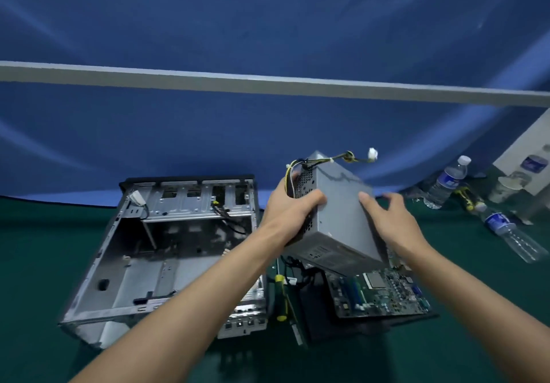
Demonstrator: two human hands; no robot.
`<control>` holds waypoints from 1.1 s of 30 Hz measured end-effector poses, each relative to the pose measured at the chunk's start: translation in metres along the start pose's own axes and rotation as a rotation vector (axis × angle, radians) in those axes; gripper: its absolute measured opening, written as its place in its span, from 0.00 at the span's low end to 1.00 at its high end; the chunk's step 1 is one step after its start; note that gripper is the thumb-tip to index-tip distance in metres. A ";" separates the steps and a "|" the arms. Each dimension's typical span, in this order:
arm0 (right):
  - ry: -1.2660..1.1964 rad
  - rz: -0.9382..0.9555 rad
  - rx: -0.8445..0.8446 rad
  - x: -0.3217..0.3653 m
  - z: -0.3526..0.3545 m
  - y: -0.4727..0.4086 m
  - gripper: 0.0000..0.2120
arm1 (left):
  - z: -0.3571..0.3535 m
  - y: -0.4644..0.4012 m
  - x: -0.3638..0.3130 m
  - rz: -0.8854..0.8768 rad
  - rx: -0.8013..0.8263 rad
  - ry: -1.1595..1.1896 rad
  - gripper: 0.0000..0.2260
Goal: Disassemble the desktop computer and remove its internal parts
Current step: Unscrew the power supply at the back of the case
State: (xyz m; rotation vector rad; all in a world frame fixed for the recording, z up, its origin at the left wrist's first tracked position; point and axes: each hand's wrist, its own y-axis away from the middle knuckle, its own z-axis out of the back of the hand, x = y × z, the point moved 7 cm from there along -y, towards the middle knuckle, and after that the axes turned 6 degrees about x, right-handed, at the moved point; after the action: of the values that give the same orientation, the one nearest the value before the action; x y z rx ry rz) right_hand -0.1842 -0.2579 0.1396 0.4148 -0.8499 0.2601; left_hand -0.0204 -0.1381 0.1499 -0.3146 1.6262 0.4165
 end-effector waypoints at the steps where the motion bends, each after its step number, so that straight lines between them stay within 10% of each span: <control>1: -0.205 -0.116 0.073 -0.022 0.001 -0.011 0.31 | -0.017 -0.006 0.007 -0.002 0.003 -0.008 0.23; 4: -0.452 -0.243 0.136 -0.068 0.005 -0.037 0.25 | -0.058 -0.025 0.040 0.089 -0.022 0.073 0.22; 17: 0.066 -0.259 0.106 -0.163 0.002 -0.123 0.32 | -0.115 -0.081 0.188 0.477 -0.189 0.395 0.25; 33: 0.134 -0.306 0.241 -0.195 -0.028 -0.166 0.37 | -0.099 -0.113 0.202 0.493 -0.412 0.058 0.05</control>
State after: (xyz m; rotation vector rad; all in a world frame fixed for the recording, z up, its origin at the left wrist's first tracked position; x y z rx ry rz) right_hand -0.2262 -0.4040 -0.0684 0.7365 -0.6150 0.1043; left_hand -0.0788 -0.2744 -0.0530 -0.2296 1.6614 1.1331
